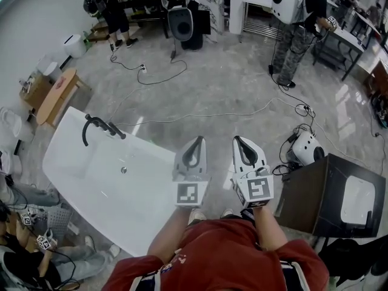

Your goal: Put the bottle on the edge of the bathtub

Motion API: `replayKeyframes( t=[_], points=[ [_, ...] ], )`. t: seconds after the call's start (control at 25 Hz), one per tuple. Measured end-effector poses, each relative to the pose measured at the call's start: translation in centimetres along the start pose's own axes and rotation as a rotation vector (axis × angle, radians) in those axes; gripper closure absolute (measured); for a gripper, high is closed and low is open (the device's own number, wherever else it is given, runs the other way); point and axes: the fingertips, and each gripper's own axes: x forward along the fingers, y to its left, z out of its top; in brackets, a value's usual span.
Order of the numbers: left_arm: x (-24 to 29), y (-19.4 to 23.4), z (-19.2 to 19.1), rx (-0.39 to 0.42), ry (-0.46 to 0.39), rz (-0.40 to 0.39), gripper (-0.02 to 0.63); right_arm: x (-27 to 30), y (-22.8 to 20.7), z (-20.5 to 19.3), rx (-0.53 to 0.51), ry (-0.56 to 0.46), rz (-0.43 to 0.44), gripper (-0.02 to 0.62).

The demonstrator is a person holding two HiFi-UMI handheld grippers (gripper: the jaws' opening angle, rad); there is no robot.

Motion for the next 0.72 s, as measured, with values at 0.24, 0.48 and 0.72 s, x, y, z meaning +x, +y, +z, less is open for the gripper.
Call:
replayKeyframes(
  t=[0.24,0.48,0.72],
  points=[
    [0.31,-0.71,-0.26,-0.003,0.002,-0.01,0.588,-0.26,-0.36,-0.13,-0.017,-0.005,-0.002,0.583],
    [0.27,-0.79,-0.07,0.005,-0.001,-0.01,0.588,-0.25,-0.85,0.01,-0.019,-0.007,-0.008,0.583],
    [-0.11,-0.27,-0.47,0.001,0.014,0.002,0.588,-0.19,-0.72,-0.38,-0.013,0.003,-0.012,0.583]
  ],
)
